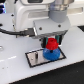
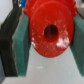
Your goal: Insert the blue gear onto the right peg, followed by the red gear
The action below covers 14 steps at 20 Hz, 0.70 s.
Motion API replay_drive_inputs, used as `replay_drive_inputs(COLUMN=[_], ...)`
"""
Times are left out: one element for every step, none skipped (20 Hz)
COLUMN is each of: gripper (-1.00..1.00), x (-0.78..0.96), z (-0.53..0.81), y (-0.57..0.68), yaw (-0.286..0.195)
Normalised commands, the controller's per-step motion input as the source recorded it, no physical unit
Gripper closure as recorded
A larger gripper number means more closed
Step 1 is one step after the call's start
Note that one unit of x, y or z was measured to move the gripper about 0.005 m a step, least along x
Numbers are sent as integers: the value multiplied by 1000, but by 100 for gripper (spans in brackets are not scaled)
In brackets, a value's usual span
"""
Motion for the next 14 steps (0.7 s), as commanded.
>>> replay_drive_inputs(gripper=[100, 100, 100, 100, 100, 100, 100, 100, 100, 100, 100, 100, 100, 100], x=[281, 277, 265, 248, 49, 71, 43, 166, 231, 291, 326, 337, 337, 263], z=[-189, -111, -71, -101, -3, -37, -66, 0, 226, 391, 480, 531, 526, 391], y=[-15, -4, 13, -23, 0, 0, 0, 69, 217, 269, 274, 283, 266, 194], yaw=[0, 0, 0, 0, 0, 0, 0, 0, 0, 0, 0, 0, 0, 0])
